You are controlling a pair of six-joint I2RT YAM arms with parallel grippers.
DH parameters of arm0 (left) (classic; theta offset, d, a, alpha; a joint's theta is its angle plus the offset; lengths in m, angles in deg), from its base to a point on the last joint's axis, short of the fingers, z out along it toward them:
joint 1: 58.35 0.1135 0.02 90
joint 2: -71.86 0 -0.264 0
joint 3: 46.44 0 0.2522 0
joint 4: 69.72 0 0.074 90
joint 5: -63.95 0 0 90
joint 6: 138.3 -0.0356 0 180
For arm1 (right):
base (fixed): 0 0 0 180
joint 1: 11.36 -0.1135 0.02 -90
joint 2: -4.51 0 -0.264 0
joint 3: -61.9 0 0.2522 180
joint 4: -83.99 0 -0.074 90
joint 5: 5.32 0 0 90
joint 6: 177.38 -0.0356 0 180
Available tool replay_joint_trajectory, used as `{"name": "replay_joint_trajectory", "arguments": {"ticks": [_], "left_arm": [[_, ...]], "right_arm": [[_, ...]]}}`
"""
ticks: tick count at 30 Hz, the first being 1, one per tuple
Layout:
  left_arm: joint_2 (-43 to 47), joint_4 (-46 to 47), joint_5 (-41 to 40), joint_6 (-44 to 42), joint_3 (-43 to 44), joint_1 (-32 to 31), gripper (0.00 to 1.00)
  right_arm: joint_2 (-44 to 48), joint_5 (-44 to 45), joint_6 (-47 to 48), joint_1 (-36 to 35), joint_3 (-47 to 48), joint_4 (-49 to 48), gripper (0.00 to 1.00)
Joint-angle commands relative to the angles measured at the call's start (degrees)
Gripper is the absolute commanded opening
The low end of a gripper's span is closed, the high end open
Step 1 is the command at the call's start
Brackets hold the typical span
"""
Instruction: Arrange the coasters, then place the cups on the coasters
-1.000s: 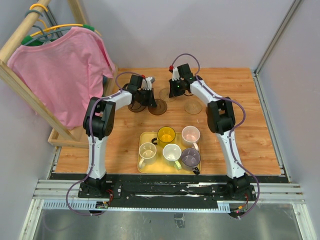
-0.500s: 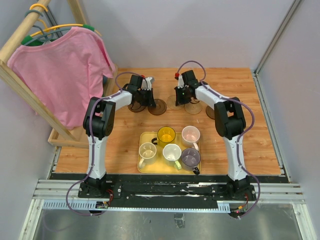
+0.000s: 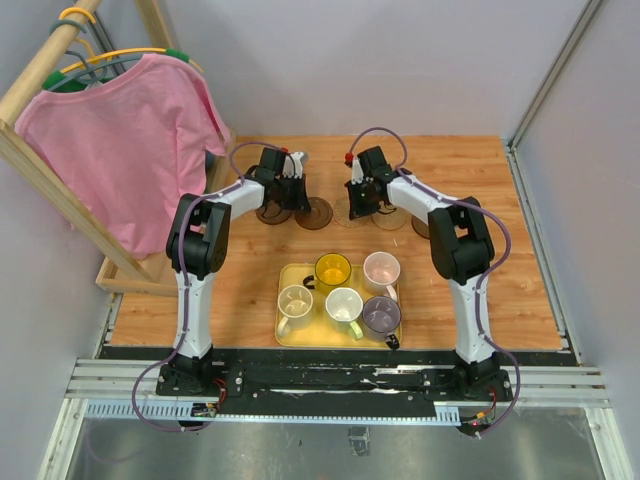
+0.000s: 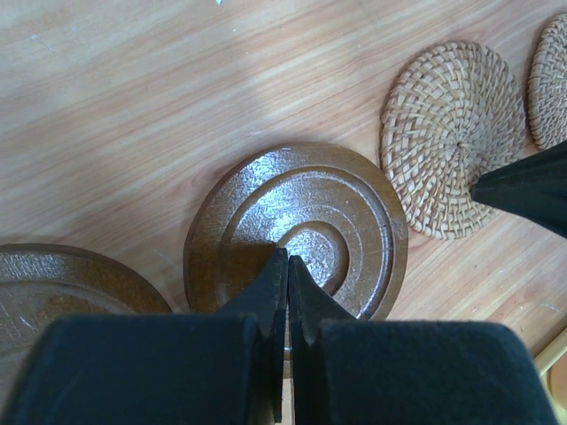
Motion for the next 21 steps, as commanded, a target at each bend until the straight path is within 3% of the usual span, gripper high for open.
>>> {"name": "replay_joint_trajectory", "arguments": {"ticks": [1,11,14,21], "left_arm": [[-0.79,-0.66,0.44,0.19,2.74,0.03,0.0],[0.78,-0.98,0.12,-0.77,4.37,0.07,0.0],[3.06,-0.69,-1.71,-1.27,3.89,0.15,0.0],[9.05,1.82,-8.43,-0.19,-3.87,3.53,0.01]], "right_arm": [[-2.23,1.71,0.34,-1.95,-0.87,6.32,0.01],[-1.72,5.75,2.45,-1.75,6.73,8.36,0.02],[1.0,6.76,3.13,-1.62,8.1,8.44,0.07],[11.17,11.32,3.52,-1.24,1.18,4.41,0.16]]}}
